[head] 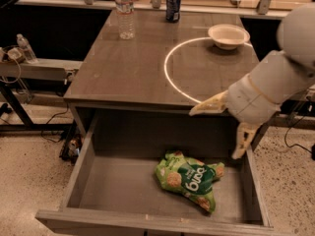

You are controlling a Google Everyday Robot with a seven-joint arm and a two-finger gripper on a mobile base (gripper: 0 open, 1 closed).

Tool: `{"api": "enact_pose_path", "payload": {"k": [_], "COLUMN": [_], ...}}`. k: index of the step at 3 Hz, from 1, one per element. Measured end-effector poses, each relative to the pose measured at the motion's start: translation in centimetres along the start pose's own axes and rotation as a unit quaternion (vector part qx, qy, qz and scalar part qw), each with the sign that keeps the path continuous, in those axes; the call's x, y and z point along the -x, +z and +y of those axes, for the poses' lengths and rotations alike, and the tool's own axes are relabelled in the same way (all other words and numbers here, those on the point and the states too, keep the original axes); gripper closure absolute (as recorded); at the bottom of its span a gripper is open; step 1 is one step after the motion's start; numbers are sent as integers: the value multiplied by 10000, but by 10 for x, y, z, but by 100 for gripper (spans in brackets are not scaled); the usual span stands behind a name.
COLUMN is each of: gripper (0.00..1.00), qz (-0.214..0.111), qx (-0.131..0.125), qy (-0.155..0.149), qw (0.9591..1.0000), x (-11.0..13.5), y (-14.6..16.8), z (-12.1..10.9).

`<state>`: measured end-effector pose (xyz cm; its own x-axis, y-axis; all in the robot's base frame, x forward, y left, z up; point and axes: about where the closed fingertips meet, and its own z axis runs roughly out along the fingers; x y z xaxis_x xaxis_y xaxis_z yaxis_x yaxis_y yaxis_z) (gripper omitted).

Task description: Place green rice chip bag into top drawer

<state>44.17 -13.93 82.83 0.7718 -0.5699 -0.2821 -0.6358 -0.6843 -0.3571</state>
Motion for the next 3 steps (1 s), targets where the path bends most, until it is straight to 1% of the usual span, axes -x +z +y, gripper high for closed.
{"api": "enact_pose_path", "payload": {"k": [1,2,3], "gripper": [1,0,0], "qz": [512,1317,1348], "qx": [-275,-819,-887], "qy": [34,188,152], "qw": [9983,9877,9868], "x": [-9,-26,-25], "y": [-69,-156,-161], "z": [-7,-32,-36]}}
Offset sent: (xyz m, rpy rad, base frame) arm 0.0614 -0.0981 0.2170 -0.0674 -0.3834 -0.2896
